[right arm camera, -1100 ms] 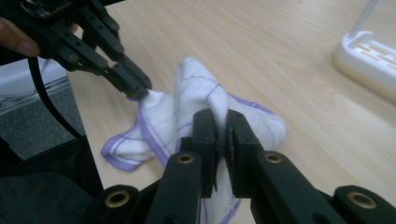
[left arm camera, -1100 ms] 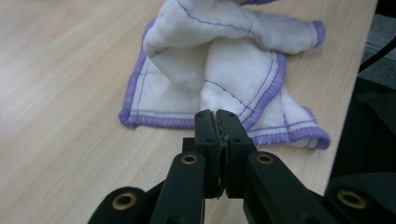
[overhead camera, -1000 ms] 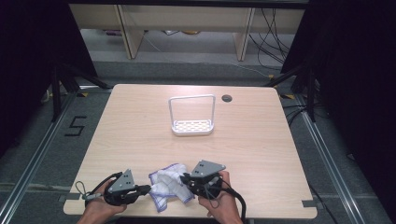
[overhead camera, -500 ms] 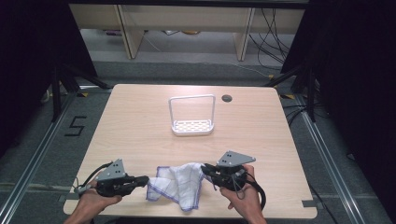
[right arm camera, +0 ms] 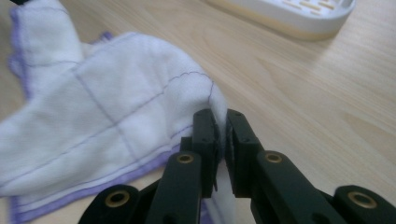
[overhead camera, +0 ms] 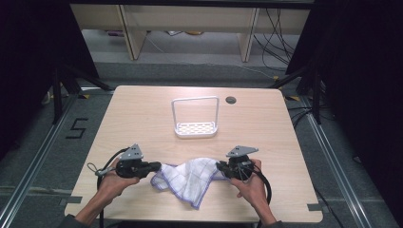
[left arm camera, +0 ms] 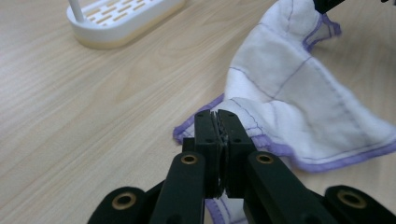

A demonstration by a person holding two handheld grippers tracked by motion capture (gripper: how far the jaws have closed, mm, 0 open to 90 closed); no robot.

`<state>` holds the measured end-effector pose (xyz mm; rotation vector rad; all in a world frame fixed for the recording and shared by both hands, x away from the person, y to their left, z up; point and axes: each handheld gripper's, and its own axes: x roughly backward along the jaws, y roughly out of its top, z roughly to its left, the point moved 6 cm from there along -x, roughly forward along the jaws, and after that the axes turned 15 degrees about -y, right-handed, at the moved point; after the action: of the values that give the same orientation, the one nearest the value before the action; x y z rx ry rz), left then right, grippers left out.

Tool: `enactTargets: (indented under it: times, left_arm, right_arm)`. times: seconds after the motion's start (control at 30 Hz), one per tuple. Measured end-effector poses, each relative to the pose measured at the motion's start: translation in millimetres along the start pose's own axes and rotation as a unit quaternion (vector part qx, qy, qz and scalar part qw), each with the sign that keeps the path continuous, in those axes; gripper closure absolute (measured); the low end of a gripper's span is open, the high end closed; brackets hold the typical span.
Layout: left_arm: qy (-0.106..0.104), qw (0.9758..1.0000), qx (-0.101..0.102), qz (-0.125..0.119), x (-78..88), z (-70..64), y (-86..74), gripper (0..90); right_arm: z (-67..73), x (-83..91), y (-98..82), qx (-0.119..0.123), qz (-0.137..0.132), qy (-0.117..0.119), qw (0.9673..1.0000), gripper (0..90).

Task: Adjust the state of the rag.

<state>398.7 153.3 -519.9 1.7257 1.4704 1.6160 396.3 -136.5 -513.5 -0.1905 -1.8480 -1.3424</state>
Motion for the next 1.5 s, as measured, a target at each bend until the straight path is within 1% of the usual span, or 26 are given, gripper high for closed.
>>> enactTargets:
  times: [0.07,0.1,0.13,0.17,0.2,0.27,0.3,0.4,0.43,0.53,0.57,0.6,0.67,0.73,0.77,0.83,1.0,1.03,1.13,1.23,1.3,1.33,1.4,1.43,1.47,1.5]
  left_arm:
    - [0.005,0.9999,0.009,0.0,-4.4,7.8,-2.3,86.9]
    - [0.001,0.9999,0.014,-0.004,-5.4,9.1,-4.0,86.6]
    - [0.001,0.9999,0.014,-0.004,-5.4,9.1,-4.0,86.5]
    - [-0.003,0.9998,0.018,-0.005,-4.5,8.5,-6.2,86.1]
    - [-0.003,0.9998,0.018,-0.005,-4.5,8.5,-6.2,85.4]
    - [-0.008,0.9997,0.024,-0.006,-2.6,7.3,-8.2,82.0]
    - [-0.009,0.9996,0.027,-0.004,-0.4,7.2,-9.6,78.2]
    - [-0.007,0.9993,0.034,-0.011,3.8,8.3,-10.6,68.2]
    - [-0.005,0.9988,0.044,-0.022,8.6,9.2,-11.2,65.3]
    - [-0.001,0.9982,0.052,-0.029,14.3,9.8,-12.0,59.7]
    - [0.0,0.9984,0.046,-0.032,17.4,8.7,-12.5,57.3]
    - [-0.002,0.9986,0.041,-0.033,17.8,8.1,-12.9,56.3]
    - [0.004,0.9985,0.042,-0.036,17.4,7.0,-13.1,52.1]
    - [-0.001,0.9989,0.04,-0.024,16.7,5.1,-14.8,49.2]
    - [-0.008,0.9989,0.042,-0.018,13.9,2.0,-16.0,47.5]
    - [-0.007,0.9989,0.042,-0.017,11.9,1.2,-16.0,43.3]
    - [-0.007,0.9988,0.048,-0.006,8.0,1.5,-16.8,39.8]
    - [-0.004,0.9986,0.052,-0.006,9.0,2.3,-17.0,39.1]
    - [-0.003,0.9983,0.057,-0.015,8.5,2.4,-16.2,38.2]
    - [0.001,0.9984,0.056,-0.005,9.2,5.9,-17.3,36.4]
    - [0.007,0.9982,0.059,-0.007,9.2,7.3,-17.6,35.9]
    - [0.003,0.9981,0.061,-0.003,9.9,7.7,-17.9,35.3]
    - [0.005,0.9978,0.066,-0.006,10.7,9.5,-17.7,34.9]
    - [0.011,0.9975,0.069,-0.011,10.7,10.3,-17.5,34.6]
    - [0.01,0.9972,0.073,-0.009,11.6,11.5,-17.8,34.3]
    - [0.01,0.9972,0.073,-0.01,11.7,12.1,-18.0,34.0]
  right_arm:
    - [-5.5,-9.9,-1.4,0.007,0.02,-0.006,0.9998,81.7]
    - [-8.6,-13.4,-0.9,0.003,0.025,-0.023,0.9994,72.1]
    - [-8.6,-13.4,-0.9,0.003,0.025,-0.023,0.9994,72.1]
    - [-9.8,-10.0,-0.4,-0.006,0.033,-0.042,0.9986,62.5]
    - [-9.8,-10.0,-0.4,-0.006,0.033,-0.042,0.9986,62.5]
    - [-7.7,1.5,1.7,-0.011,0.019,-0.048,0.9986,53.0]
    - [-4.7,11.9,3.1,0.0,0.004,-0.042,0.9991,51.2]
    - [2.1,25.3,4.7,-0.002,-0.006,-0.042,0.9991,48.6]
    - [11.2,36.8,6.2,0.011,-0.012,-0.039,0.9991,46.6]
    - [21.9,43.9,6.2,0.018,-0.022,-0.027,0.9992,46.6]
    - [36.8,49.1,3.0,0.034,-0.022,-0.009,0.9992,46.0]
    - [47.0,50.8,0.0,0.027,-0.015,0.006,0.9995,45.9]
    - [62.0,49.9,-6.0,0.046,-0.009,0.024,0.9986,45.1]
    - [76.0,49.9,-10.9,0.047,0.003,0.039,0.9981,43.9]
    - [80.9,48.2,-11.7,0.046,-0.004,0.038,0.9982,43.5]
    - [87.5,47.7,-13.9,0.054,0.003,0.046,0.9975,42.4]
    - [103.3,41.0,-21.0,0.051,0.008,0.048,0.9975,40.1]
    - [108.6,39.2,-24.0,0.056,0.02,0.051,0.9969,39.4]
    - [114.4,36.1,-25.7,0.067,0.017,0.049,0.9964,37.4]
    - [124.9,29.2,-27.5,0.08,0.021,0.044,0.9956,35.2]
    - [128.2,26.3,-27.5,0.082,0.018,0.043,0.9956,35.1]
    - [129.9,21.6,-27.5,0.101,0.02,0.036,0.994,35.7]
    - [132.7,16.8,-28.3,0.099,0.033,0.024,0.9943,43.5]
    - [131.4,12.9,-27.7,0.107,0.03,0.02,0.9936,51.7]
    - [127.9,9.4,-27.3,0.117,0.029,0.021,0.9925,66.3]
    - [125.0,8.7,-25.8,0.107,0.022,0.022,0.9937,72.9]
